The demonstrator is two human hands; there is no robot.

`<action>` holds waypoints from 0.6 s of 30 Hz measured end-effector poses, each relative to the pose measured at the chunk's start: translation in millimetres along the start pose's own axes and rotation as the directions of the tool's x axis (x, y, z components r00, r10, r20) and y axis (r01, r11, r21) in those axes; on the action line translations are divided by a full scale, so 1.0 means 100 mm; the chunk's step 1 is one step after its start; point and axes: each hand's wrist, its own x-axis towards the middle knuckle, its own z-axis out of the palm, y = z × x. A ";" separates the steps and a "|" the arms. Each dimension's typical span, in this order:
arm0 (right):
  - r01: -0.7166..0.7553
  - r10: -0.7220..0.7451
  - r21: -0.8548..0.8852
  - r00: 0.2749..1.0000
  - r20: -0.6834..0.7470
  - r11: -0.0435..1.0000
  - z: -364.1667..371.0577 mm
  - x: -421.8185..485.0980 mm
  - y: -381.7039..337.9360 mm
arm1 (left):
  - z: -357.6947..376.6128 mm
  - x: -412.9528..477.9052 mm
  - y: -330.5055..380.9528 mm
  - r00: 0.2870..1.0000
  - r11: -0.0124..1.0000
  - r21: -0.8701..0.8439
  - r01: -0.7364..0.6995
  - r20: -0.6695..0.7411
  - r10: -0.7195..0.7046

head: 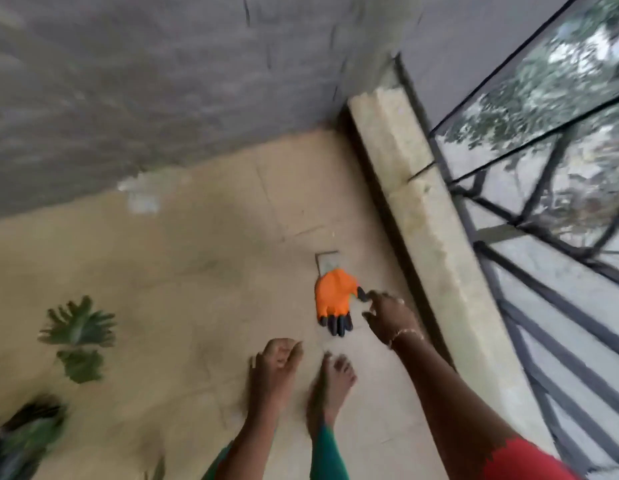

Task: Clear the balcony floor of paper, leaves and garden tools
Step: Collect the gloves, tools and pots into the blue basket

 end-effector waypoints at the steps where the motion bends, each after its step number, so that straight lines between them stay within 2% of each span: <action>1: -0.009 0.009 0.021 1.000 0.011 1.000 0.14 0.26 0.02 | 0.05 0.04 -0.02 1.000 0.999 0.029 -0.030 0.010 0.030; 6: -0.072 0.069 0.092 0.997 0.031 0.993 0.84 1.35 0.14 | 0.33 0.33 -0.17 0.993 0.979 0.171 -0.109 -0.014 0.113; 8: -0.082 0.083 0.084 0.996 -0.017 0.993 1.03 1.68 0.14 | 0.46 0.49 -0.22 0.996 0.993 0.119 -0.027 -0.086 0.037; 10: -0.112 0.116 0.055 0.990 -0.080 0.992 1.15 1.90 0.13 | 0.46 0.51 -0.19 0.994 0.983 0.162 -0.087 -0.045 0.096; 13: -0.182 0.176 -0.043 0.978 -0.109 0.982 1.25 2.07 0.10 | 0.46 0.52 -0.15 0.984 0.933 0.315 -0.175 0.042 0.171; 15: -0.204 0.197 -0.073 0.976 -0.095 0.976 1.31 2.09 0.09 | 0.48 0.58 -0.15 0.982 0.942 0.280 -0.183 0.002 0.190; 18: -0.144 0.144 0.001 0.987 -0.066 0.990 1.31 1.94 0.08 | 0.46 0.64 -0.22 0.969 0.889 0.402 -0.218 -0.019 0.246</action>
